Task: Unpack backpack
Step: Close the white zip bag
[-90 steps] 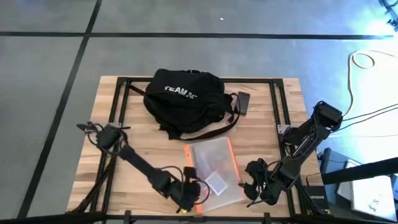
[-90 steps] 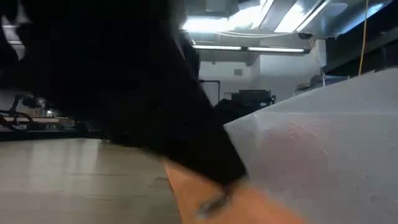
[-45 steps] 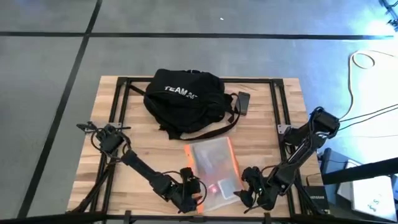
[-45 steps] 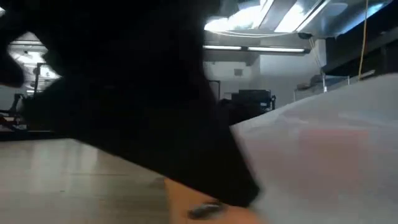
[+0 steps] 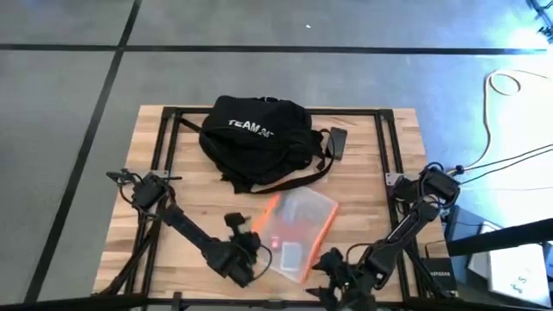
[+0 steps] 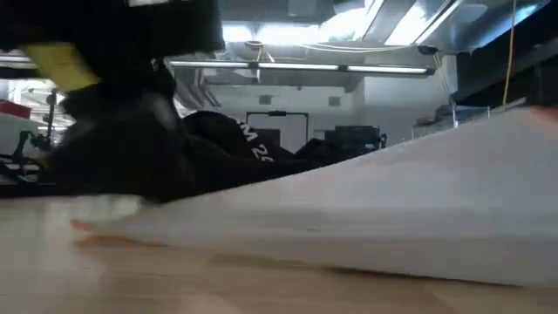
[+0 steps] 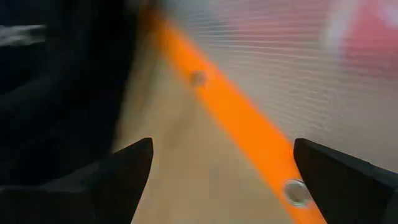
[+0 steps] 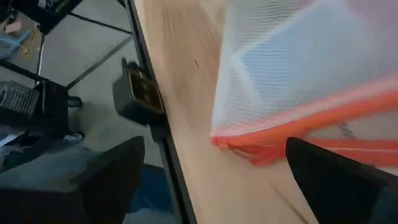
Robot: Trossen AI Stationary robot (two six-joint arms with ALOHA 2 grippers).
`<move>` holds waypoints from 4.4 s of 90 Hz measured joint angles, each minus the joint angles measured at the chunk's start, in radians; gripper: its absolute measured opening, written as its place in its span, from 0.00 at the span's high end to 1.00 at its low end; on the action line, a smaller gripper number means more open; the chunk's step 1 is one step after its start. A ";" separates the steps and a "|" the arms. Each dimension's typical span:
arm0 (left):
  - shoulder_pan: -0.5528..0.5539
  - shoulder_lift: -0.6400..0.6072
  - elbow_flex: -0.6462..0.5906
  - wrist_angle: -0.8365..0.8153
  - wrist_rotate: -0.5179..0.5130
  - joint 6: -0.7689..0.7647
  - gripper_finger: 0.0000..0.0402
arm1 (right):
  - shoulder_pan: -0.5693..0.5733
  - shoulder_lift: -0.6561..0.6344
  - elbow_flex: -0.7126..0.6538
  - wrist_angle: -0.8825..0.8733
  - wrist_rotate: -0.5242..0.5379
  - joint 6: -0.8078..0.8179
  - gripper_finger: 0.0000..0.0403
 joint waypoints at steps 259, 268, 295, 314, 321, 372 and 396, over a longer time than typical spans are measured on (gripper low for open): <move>-0.018 0.114 0.008 1.133 0.280 1.003 0.07 | -0.037 0.237 0.246 -0.277 -0.003 -0.450 0.65; -0.018 0.114 0.008 1.129 0.277 0.995 0.07 | -0.036 0.237 0.246 -0.283 -0.029 -0.467 0.73; -0.020 0.128 0.008 1.222 0.362 1.086 0.07 | -0.036 0.237 0.246 -0.287 -0.079 -0.471 0.91; -0.015 0.145 0.006 1.271 0.362 1.114 0.07 | -0.036 0.237 0.246 -0.302 -0.079 -0.471 0.97; -0.008 0.146 0.006 1.260 0.362 1.092 0.07 | -0.036 0.237 0.246 -0.301 -0.079 -0.471 0.99; 0.004 0.148 0.006 1.254 0.308 1.077 0.07 | -0.037 0.239 0.366 -0.302 -0.078 -0.572 1.00; 0.004 0.148 0.009 1.242 0.257 1.102 0.07 | -0.037 0.239 0.367 -0.303 -0.105 -0.547 1.00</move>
